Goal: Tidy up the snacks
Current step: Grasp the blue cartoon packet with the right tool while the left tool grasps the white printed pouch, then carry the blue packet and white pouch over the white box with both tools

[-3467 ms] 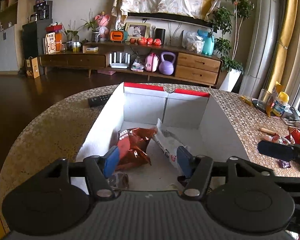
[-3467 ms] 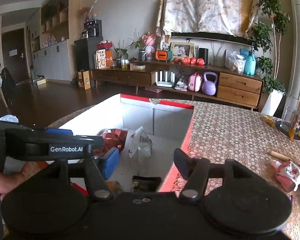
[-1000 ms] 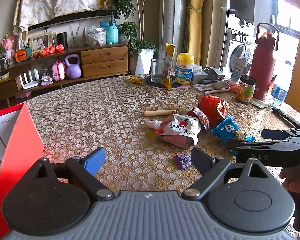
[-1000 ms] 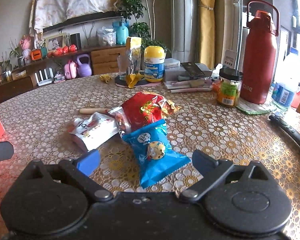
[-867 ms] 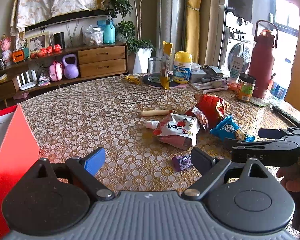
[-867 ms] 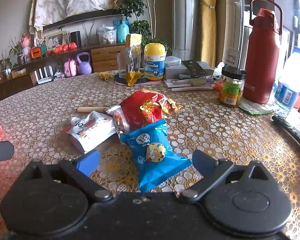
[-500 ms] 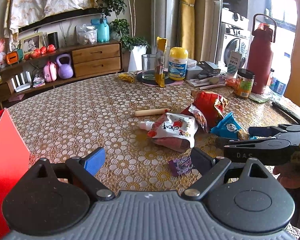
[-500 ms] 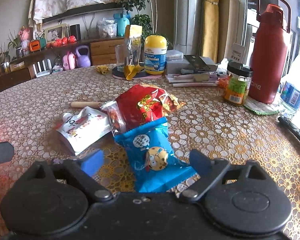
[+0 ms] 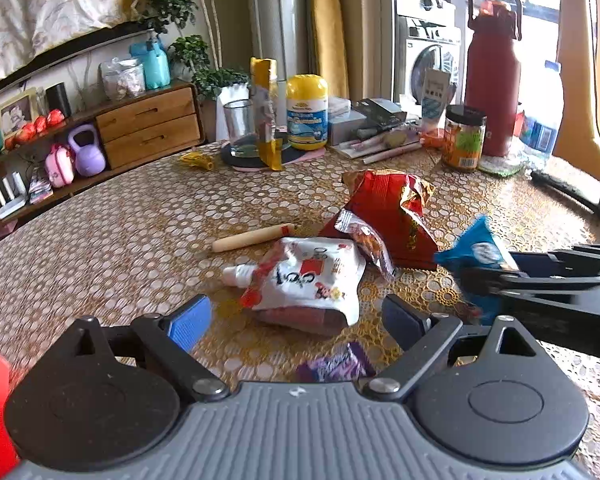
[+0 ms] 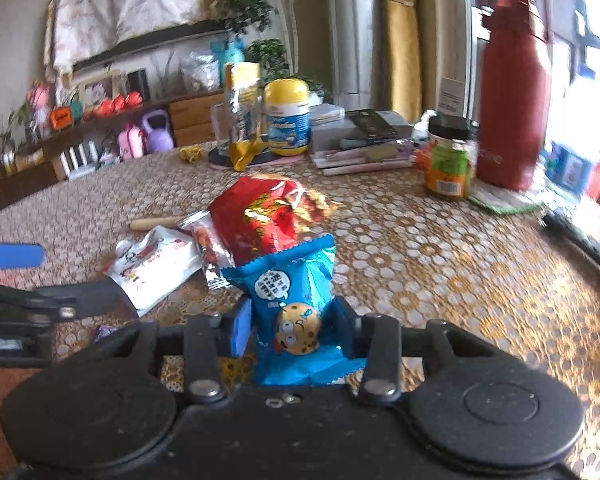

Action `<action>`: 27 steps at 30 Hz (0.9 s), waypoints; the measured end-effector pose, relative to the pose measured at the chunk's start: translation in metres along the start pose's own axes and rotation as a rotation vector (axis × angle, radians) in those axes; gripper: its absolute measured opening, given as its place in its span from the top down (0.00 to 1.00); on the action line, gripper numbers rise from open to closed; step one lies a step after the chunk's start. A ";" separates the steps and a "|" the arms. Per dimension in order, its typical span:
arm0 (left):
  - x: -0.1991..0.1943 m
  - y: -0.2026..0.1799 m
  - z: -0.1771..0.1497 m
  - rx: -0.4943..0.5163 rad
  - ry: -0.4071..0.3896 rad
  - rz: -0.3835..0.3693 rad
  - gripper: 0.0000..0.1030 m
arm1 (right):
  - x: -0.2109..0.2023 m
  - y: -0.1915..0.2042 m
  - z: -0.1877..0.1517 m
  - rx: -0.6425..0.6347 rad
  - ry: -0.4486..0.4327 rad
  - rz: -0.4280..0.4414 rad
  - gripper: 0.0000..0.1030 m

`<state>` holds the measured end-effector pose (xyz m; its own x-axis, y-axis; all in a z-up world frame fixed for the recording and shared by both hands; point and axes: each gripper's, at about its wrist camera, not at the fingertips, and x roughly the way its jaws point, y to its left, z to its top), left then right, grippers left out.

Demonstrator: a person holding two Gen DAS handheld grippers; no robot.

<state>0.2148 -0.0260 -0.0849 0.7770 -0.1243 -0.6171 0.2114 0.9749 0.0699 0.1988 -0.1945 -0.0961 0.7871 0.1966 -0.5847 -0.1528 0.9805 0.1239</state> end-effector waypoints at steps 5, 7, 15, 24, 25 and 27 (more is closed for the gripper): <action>0.025 -0.006 0.003 0.024 0.028 -0.004 0.10 | -0.020 -0.015 -0.004 0.078 -0.018 0.003 0.61; 0.033 -0.007 0.002 0.030 0.037 0.000 0.10 | -0.026 -0.019 -0.006 0.094 -0.023 0.006 0.61; 0.053 -0.004 0.001 0.012 0.053 0.013 0.10 | -0.035 -0.022 -0.006 0.126 -0.033 0.031 0.61; 0.061 0.007 -0.003 -0.036 0.042 -0.028 0.18 | -0.036 -0.020 -0.007 0.125 -0.033 0.041 0.60; 0.061 0.007 -0.003 -0.040 0.040 -0.034 0.18 | -0.036 -0.019 -0.008 0.126 -0.033 0.041 0.60; 0.060 0.005 -0.004 -0.030 0.034 -0.028 0.19 | -0.036 -0.019 -0.008 0.126 -0.034 0.042 0.60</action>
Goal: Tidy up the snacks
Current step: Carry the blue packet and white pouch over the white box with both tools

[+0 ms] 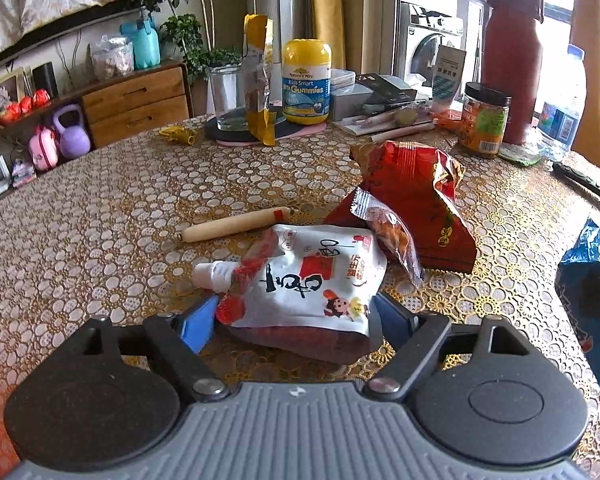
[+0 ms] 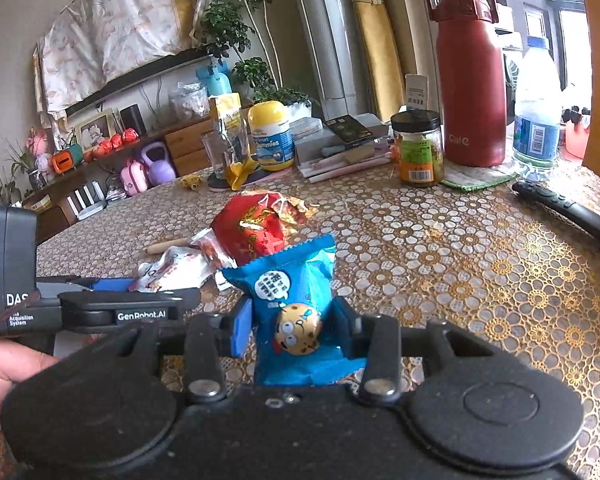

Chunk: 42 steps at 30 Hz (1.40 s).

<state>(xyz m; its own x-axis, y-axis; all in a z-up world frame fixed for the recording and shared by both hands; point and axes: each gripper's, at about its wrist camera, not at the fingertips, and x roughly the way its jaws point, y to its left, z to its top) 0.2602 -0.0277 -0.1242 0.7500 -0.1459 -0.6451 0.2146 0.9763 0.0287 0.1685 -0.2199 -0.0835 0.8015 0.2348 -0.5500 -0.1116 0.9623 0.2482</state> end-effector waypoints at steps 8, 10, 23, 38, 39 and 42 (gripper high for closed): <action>-0.016 0.000 -0.004 -0.012 -0.009 0.003 0.26 | -0.004 0.003 -0.001 -0.003 -0.003 0.002 0.60; -0.024 0.000 -0.007 -0.009 -0.018 -0.002 0.27 | -0.005 0.004 -0.001 -0.007 -0.006 0.005 0.60; -0.133 0.007 -0.027 -0.084 -0.140 0.016 0.27 | -0.034 0.021 -0.002 -0.029 -0.037 0.035 0.60; -0.273 0.052 -0.055 -0.177 -0.325 0.153 0.27 | -0.080 0.091 -0.001 -0.121 -0.099 0.160 0.60; -0.279 0.058 -0.058 -0.185 -0.330 0.168 0.27 | -0.082 0.099 -0.001 -0.134 -0.102 0.175 0.60; -0.298 0.075 -0.068 -0.221 -0.336 0.219 0.27 | -0.088 0.120 0.000 -0.167 -0.108 0.217 0.60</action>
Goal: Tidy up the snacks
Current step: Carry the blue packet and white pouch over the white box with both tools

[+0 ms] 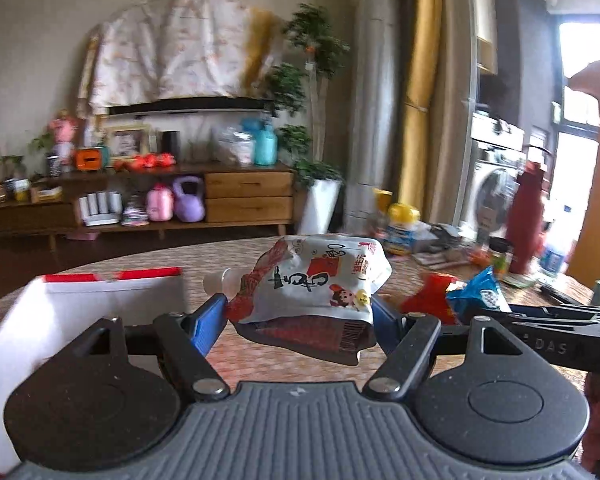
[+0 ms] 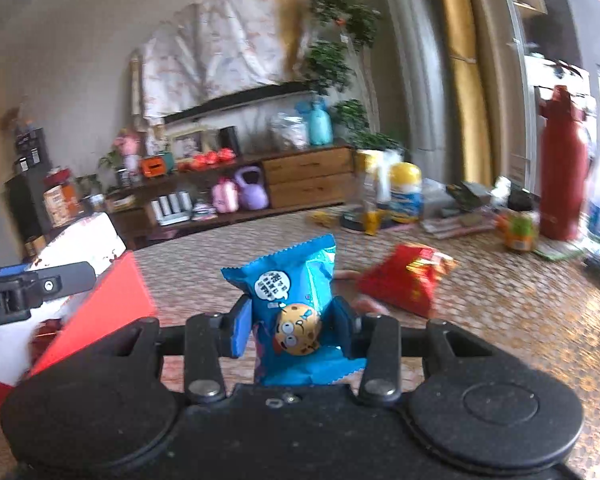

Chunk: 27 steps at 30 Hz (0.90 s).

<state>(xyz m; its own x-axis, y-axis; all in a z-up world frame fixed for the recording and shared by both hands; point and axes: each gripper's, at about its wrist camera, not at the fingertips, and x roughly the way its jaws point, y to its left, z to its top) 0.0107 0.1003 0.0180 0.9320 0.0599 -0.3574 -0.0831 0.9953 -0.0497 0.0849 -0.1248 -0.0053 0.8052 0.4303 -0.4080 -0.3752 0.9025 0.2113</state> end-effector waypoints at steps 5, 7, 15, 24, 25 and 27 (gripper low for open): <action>-0.015 0.036 -0.003 -0.038 0.013 0.092 0.27 | 0.002 0.034 0.007 -0.048 -0.010 0.069 0.60; -0.020 0.050 -0.005 -0.044 0.024 0.125 0.27 | 0.003 0.047 0.009 -0.067 -0.012 0.094 0.60; -0.023 0.099 -0.019 -0.081 0.095 0.229 0.27 | 0.011 0.098 0.015 -0.133 -0.007 0.189 0.60; -0.019 0.132 -0.034 -0.103 0.168 0.281 0.27 | 0.030 0.146 0.023 -0.193 0.015 0.267 0.61; -0.018 0.134 -0.034 -0.106 0.173 0.283 0.27 | 0.034 0.151 0.023 -0.200 0.020 0.272 0.60; -0.016 0.138 -0.034 -0.112 0.181 0.289 0.27 | 0.040 0.159 0.023 -0.207 0.035 0.284 0.61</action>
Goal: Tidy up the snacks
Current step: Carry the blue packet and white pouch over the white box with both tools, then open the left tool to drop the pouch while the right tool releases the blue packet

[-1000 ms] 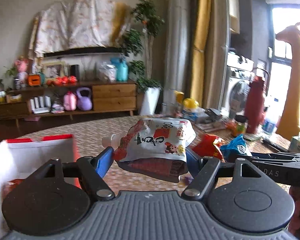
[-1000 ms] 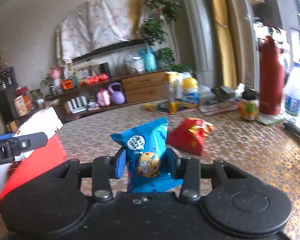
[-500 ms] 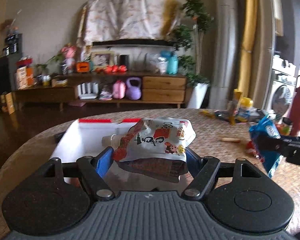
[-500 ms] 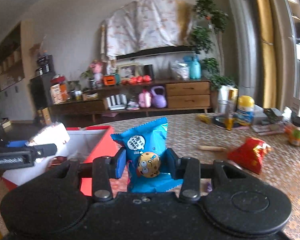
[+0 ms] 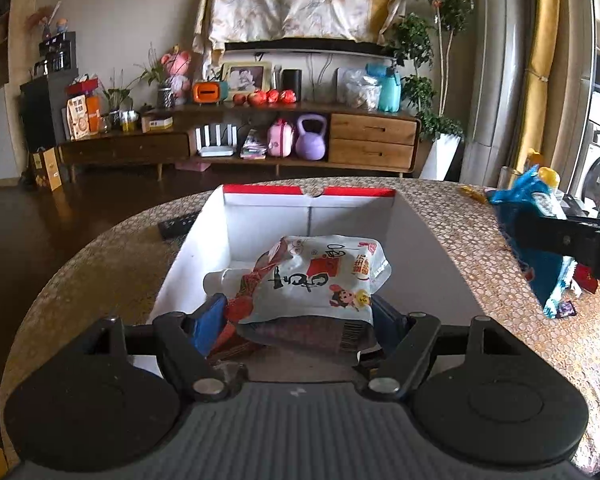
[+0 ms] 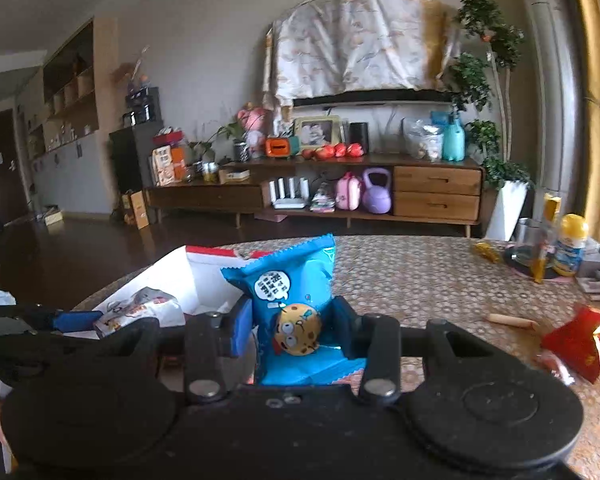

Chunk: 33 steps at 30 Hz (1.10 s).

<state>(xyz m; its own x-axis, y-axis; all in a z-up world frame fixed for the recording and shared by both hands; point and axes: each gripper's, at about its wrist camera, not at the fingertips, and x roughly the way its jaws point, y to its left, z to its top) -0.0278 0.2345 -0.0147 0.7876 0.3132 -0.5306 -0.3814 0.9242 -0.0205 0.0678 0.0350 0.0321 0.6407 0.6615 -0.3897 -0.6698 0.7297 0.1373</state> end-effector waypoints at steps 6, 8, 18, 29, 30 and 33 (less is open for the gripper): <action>0.007 0.008 -0.002 0.002 0.040 0.010 0.26 | 0.024 0.021 0.005 -0.053 0.034 0.036 0.61; 0.012 0.007 -0.003 0.007 0.056 0.011 0.26 | 0.035 0.029 0.008 -0.081 0.045 0.047 0.61; 0.025 0.013 -0.009 0.003 0.106 0.024 0.24 | 0.074 0.058 0.009 -0.173 0.102 0.052 0.60; 0.025 0.009 -0.007 0.016 0.099 -0.013 0.16 | 0.090 0.062 0.000 -0.194 0.150 0.032 0.60; 0.023 0.009 -0.007 0.017 0.090 -0.011 0.14 | 0.091 0.062 0.000 -0.193 0.152 0.030 0.60; 0.021 0.010 -0.006 0.010 0.081 -0.015 0.13 | 0.092 0.063 -0.001 -0.194 0.156 0.027 0.60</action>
<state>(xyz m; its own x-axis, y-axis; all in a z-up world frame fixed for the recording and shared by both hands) -0.0180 0.2486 -0.0307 0.7511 0.2811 -0.5974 -0.3649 0.9308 -0.0208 0.0847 0.1416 0.0039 0.5658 0.6348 -0.5262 -0.7553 0.6550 -0.0219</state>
